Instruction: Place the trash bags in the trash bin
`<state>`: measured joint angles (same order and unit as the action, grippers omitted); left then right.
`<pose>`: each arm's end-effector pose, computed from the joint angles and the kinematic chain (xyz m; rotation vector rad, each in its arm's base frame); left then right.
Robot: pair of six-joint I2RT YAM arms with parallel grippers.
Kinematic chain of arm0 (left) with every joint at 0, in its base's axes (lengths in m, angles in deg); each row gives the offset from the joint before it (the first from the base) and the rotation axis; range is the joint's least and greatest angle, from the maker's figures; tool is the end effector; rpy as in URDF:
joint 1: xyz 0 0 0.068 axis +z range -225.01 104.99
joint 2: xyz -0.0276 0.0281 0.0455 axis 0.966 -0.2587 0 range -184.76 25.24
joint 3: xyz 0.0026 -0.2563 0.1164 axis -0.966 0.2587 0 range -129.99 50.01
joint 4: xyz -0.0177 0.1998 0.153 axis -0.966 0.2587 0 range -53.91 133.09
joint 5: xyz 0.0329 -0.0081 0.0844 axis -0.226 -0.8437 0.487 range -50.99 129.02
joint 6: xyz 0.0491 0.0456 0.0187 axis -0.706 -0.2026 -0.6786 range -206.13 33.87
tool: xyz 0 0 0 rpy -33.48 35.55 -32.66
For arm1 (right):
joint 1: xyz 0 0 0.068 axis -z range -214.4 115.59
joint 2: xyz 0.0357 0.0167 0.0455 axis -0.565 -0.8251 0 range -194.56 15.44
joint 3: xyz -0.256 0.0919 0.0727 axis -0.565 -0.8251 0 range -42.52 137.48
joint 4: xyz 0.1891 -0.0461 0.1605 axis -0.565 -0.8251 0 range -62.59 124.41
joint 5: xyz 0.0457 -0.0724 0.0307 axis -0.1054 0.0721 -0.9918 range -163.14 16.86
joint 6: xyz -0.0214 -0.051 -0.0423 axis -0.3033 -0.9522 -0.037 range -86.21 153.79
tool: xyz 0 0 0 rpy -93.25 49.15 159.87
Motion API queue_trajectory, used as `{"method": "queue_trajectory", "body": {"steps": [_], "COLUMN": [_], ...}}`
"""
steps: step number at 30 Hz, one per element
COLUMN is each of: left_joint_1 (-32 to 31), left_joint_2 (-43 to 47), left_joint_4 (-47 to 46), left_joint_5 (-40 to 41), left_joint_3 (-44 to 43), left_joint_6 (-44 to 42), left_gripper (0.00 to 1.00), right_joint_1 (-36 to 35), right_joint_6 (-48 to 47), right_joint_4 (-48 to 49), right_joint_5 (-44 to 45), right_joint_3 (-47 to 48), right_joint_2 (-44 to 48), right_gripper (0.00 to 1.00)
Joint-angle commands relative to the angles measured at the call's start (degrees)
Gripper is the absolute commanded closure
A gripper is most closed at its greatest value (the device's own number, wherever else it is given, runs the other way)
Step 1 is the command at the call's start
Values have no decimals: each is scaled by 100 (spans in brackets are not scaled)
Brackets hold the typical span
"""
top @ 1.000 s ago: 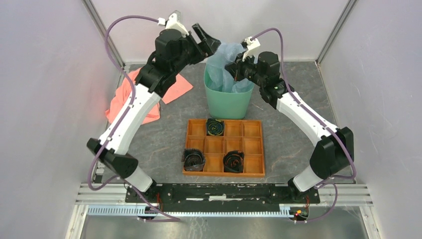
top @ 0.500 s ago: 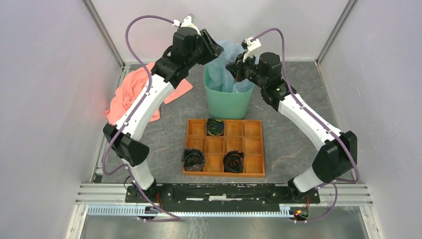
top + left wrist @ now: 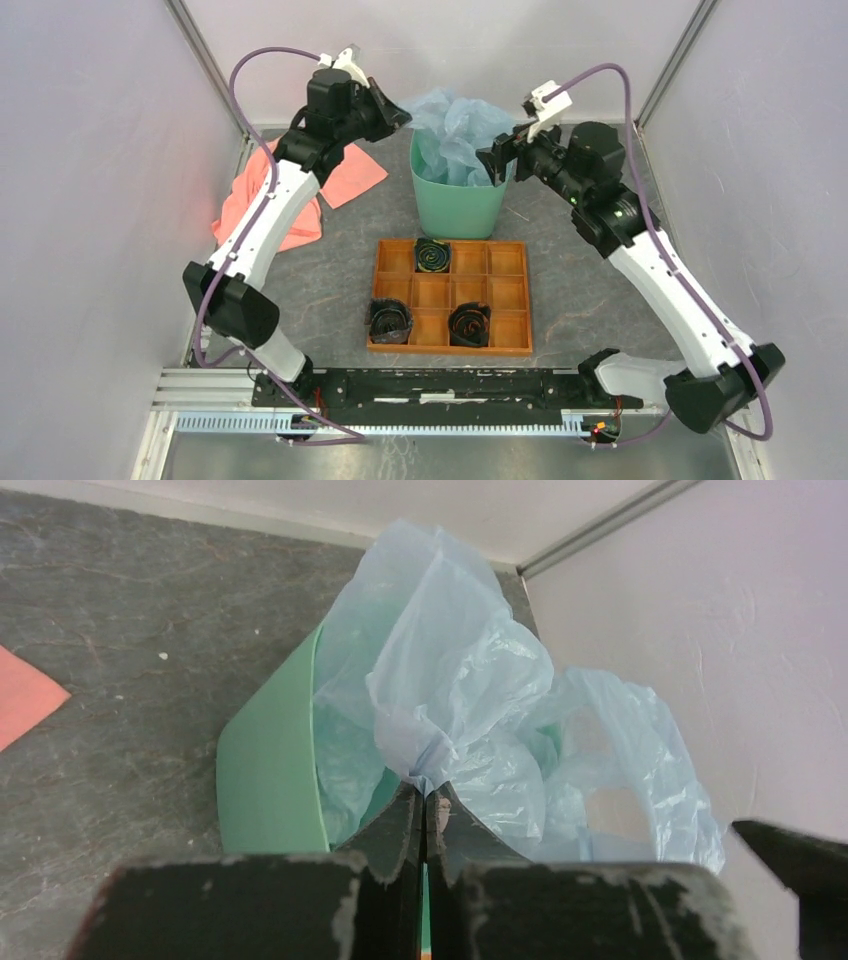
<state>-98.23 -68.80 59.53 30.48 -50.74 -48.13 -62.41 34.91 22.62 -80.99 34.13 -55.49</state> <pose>0.3554 -0.1616 0.4354 -0.1436 1.9486 -0.8639 0.2508 0.1423 0.4409 -0.4964 1.6263 0.4966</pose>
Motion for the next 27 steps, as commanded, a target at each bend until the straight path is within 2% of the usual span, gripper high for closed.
{"method": "queue_trajectory", "body": {"steps": [1, 2, 4, 9, 10, 13, 15, 19, 21, 27], "left_joint_1": [144, 165, 211, 226, 222, 222, 222, 223, 228, 224], "left_joint_2": [608, 679, 787, 913, 950, 958, 972, 1068, 1125, 1303], "left_joint_4": [-357, -439, -580, -733, -794, -873, -868, -832, -839, -1165], "left_joint_5": [-875, -952, -1093, -1316, -1350, -1478, -1533, -1494, -1513, -2019], "left_joint_3": [337, 449, 614, 770, 826, 902, 904, 970, 1038, 1383], "left_joint_6": [-348, -298, -181, -33, 4, 112, 128, 78, 76, 257], "left_gripper": [98, 98, 98, 98, 98, 98, 98, 98, 98, 98], "right_joint_1": [76, 122, 152, 135, 79, -225, -461, -823, -831, -831], "right_joint_6": [134, 202, 381, 1271, 1388, 1347, 1209, 909, 928, 1030], "right_joint_4": [-306, -251, -114, 815, 976, 1288, 1326, 1441, 1836, 2441], "right_joint_5": [699, 750, 639, -1183, -1326, -1120, -670, 942, 1140, 1410], "right_joint_3": [143, 132, 157, 38, 41, -18, -76, -564, -897, -1215], "right_joint_2": [349, 392, 407, 21, -105, -313, -423, -296, -203, -210], "right_gripper": [6, 2, 2, 2, 2, 2, 2, 4, 13, 65]}}
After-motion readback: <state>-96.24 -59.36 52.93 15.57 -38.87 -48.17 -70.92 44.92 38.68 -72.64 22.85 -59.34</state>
